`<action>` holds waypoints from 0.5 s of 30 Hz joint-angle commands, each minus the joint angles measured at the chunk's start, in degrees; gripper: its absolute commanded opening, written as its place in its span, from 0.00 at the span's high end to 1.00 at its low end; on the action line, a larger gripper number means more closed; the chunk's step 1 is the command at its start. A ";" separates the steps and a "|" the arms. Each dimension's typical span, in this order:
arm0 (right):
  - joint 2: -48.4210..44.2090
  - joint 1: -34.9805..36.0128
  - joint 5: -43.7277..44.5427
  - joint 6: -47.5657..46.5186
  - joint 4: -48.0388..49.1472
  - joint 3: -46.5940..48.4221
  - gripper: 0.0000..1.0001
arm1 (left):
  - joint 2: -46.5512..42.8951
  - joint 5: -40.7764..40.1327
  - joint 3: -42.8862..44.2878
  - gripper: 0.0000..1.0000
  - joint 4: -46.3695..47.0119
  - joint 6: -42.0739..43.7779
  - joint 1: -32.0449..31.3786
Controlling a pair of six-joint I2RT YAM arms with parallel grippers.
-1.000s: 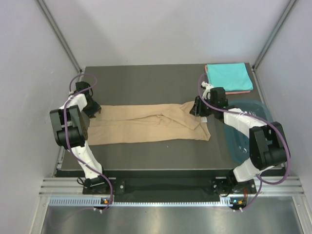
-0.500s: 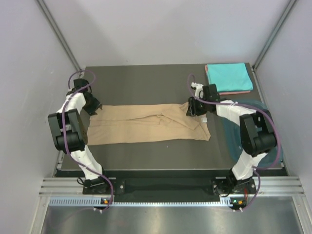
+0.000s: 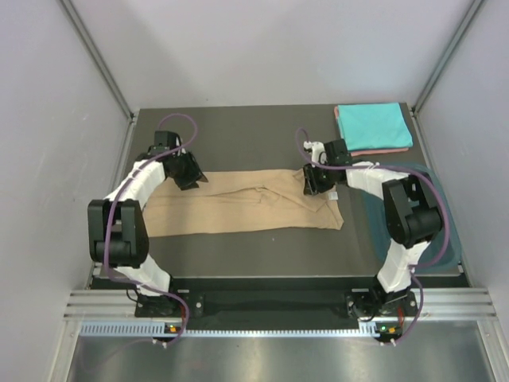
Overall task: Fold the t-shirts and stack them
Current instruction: Fold the tshirt
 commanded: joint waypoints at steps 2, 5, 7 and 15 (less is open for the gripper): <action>-0.03 0.53 -1.94 -1.39 -1.03 2.89 0.64 | -5.81 1.97 -2.22 0.55 -0.14 2.93 -1.05; -0.90 0.70 -2.03 -0.60 -0.24 2.11 0.81 | -7.57 1.63 -3.46 0.55 -0.04 3.54 -1.31; -2.22 1.14 -1.85 -0.16 -0.15 1.93 0.89 | -7.93 0.66 -3.81 0.55 -0.22 4.16 -1.31; -8.19 4.74 -0.88 0.37 -0.41 0.26 1.00 | -8.19 0.92 -4.07 0.55 -0.57 4.33 -1.40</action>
